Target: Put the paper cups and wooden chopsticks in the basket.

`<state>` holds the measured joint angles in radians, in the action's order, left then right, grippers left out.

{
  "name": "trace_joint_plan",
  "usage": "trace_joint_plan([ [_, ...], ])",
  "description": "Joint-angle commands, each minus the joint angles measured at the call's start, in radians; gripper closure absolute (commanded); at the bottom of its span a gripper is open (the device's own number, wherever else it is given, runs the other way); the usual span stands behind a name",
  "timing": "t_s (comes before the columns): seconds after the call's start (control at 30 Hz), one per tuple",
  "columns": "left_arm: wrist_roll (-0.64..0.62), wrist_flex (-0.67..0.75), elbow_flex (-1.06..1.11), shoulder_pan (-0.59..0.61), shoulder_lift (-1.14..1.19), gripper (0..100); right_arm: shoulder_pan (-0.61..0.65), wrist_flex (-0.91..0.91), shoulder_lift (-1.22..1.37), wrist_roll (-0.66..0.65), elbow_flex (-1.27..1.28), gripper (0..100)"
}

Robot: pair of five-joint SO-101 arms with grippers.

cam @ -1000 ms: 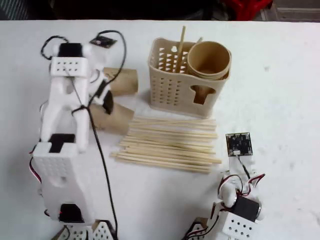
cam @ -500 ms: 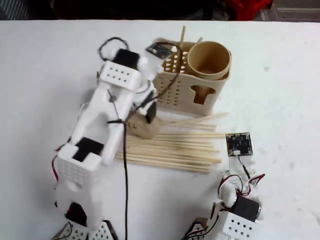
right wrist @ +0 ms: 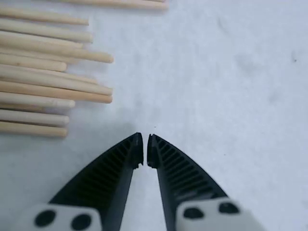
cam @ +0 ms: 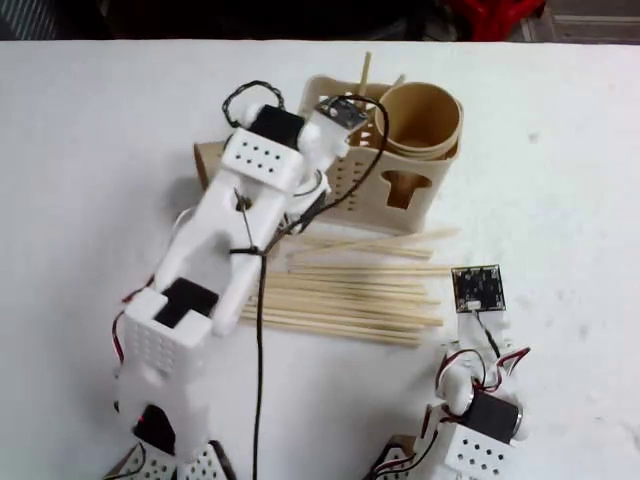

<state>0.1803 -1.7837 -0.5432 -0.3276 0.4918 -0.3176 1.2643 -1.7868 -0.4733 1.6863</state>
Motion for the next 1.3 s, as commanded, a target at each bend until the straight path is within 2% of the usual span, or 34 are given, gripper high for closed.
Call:
trace_joint_plan([
  [0.0, -0.002, -0.006, 0.008, -0.002, -0.154, 98, -0.005, 0.005, -0.01, -0.008, 0.005, 96.4],
  [0.23, 0.0, -0.002, 0.034, -0.004, -0.458, 98, -0.007, 0.005, -0.01, -0.008, 0.005, 96.4],
  [0.43, 0.006, 0.023, -0.166, -0.07, -0.615, 98, -0.007, 0.005, -0.01, -0.008, 0.005, 96.4],
  [0.63, 0.055, 0.215, -0.391, -0.186, -0.556, 98, -0.005, 0.005, -0.01, -0.008, 0.005, 96.4],
  [0.87, 0.061, 0.448, -0.41, -0.348, -0.337, 98, -0.007, 0.005, -0.01, -0.008, 0.005, 96.4],
  [1.07, 0.061, 0.405, -0.41, -0.36, -0.176, 97, -0.007, 0.005, -0.01, -0.008, 0.005, 96.4],
  [1.27, 0.061, 0.39, -0.411, -0.357, -0.136, 97, -0.007, 0.005, -0.01, -0.008, 0.005, 96.4],
])
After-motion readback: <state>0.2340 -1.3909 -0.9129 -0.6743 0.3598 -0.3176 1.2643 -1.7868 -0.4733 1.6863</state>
